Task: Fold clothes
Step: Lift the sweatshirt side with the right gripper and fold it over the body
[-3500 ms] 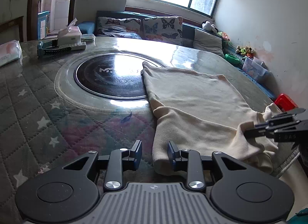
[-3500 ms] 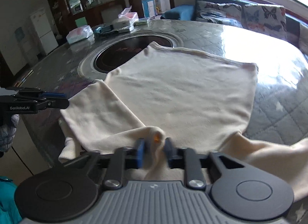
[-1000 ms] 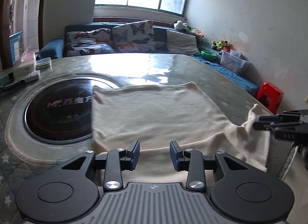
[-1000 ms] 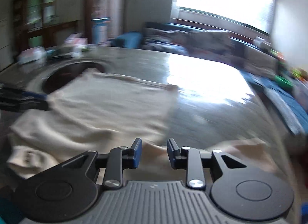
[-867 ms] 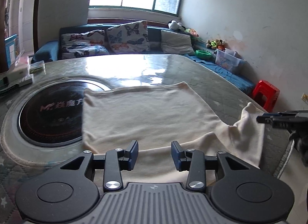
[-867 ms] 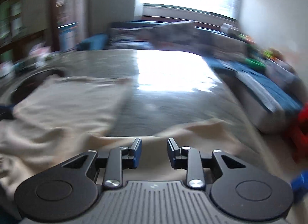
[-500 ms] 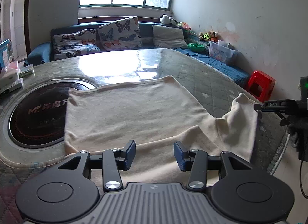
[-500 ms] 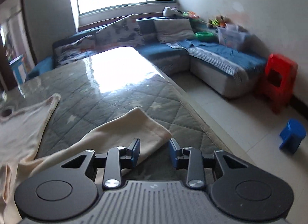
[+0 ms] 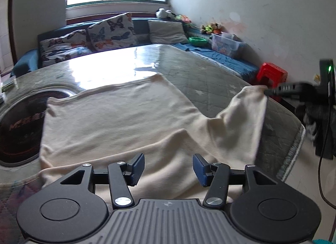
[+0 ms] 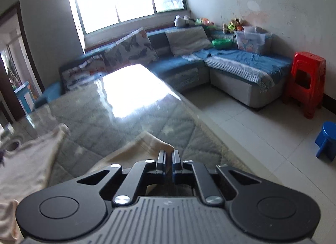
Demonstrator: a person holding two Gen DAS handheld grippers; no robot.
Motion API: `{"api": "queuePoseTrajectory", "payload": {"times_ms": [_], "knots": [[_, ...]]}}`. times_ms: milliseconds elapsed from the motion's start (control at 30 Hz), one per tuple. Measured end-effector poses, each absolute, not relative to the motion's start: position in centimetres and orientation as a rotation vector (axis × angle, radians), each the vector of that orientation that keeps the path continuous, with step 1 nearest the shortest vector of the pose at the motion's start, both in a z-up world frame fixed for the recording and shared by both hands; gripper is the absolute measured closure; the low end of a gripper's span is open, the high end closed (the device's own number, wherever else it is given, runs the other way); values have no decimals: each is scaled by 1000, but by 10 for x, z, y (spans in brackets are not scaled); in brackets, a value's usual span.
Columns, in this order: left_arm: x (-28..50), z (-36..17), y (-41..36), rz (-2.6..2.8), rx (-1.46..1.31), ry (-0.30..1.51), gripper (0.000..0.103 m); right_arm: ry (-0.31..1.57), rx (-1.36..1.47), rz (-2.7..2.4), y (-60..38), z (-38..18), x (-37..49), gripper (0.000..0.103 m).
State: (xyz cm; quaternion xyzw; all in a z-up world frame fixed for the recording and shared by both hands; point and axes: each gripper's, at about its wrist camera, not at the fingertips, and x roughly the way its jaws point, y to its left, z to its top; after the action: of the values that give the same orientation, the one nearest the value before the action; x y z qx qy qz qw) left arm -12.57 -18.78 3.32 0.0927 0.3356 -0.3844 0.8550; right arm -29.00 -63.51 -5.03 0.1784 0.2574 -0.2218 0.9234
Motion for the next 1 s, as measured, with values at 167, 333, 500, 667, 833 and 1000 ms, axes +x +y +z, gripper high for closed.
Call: {"api": "queuePoseTrajectory", "payload": {"times_ms": [167,333,500,667,833,1000], "knots": [[-130,27,-204,-846,227,708,48,472,363,-410,-630,-28,-304,99],[-129,17,-210,-854,251,723,48,430,316,-336,-611,0,-307,99],[-128,26,-191,-828,192,703,48,380,254,-223,-579,33,-306,99],[-123,37,-150,-755,129,680,48,360,180,-81,-535,61,-293,99],[-120,42,-105,-656,76,660,47,358,100,69,-484,77,-276,99],[-122,38,-72,-582,28,663,45,407,33,223,-431,74,-250,99]]}}
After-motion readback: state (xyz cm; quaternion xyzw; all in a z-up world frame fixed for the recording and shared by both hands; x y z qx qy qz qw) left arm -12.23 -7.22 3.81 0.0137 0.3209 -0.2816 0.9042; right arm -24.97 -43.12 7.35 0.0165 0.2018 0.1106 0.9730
